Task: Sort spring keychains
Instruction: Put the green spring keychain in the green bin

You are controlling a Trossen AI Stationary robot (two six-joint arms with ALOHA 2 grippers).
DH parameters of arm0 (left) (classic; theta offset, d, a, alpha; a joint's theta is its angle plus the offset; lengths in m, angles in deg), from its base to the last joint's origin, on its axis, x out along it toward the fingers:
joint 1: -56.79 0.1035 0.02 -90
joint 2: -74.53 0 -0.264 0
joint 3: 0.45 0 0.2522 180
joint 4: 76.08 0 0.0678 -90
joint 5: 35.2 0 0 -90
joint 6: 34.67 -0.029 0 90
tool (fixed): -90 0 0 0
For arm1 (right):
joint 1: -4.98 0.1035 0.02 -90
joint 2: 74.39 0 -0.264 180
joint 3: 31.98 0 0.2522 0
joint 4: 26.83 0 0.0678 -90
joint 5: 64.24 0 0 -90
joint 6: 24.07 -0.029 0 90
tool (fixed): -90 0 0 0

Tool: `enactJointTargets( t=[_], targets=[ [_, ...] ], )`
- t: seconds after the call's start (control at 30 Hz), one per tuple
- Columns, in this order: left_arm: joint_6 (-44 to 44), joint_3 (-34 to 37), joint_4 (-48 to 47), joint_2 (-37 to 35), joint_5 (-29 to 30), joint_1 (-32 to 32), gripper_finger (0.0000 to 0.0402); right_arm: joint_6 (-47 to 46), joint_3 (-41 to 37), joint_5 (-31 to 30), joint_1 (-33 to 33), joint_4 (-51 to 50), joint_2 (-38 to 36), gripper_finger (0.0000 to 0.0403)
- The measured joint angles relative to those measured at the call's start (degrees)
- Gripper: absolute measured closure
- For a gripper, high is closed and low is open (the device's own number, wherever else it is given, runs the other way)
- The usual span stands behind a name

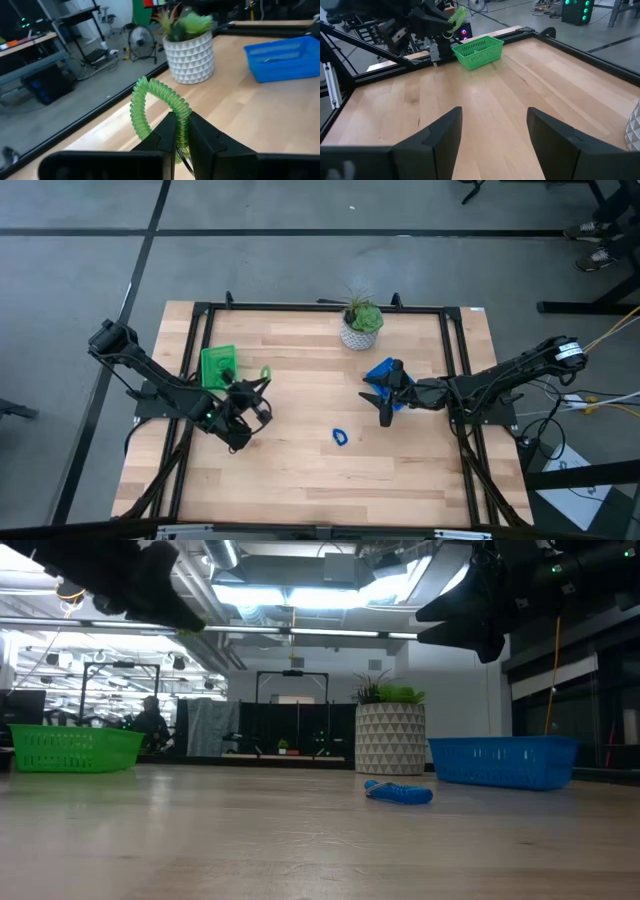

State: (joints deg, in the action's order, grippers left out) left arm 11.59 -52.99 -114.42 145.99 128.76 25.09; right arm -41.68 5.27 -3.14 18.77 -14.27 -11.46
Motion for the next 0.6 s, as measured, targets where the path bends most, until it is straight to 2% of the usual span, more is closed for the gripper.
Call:
enactJointTargets(
  t=[0.33, 0.6],
  targets=[
    [19.98, 0.0, -18.59, -1.78, 0.97, 0.11, 0.0375, 0.04, 0.0, 0.02, 0.0, -0.02, 0.0, 0.0183],
    [29.18, 0.0, -26.34, -1.84, 0.37, 3.31, 0.0375, -0.05, 0.0, 0.0, 0.0, -0.02, 0.0, 0.0183]
  ],
)
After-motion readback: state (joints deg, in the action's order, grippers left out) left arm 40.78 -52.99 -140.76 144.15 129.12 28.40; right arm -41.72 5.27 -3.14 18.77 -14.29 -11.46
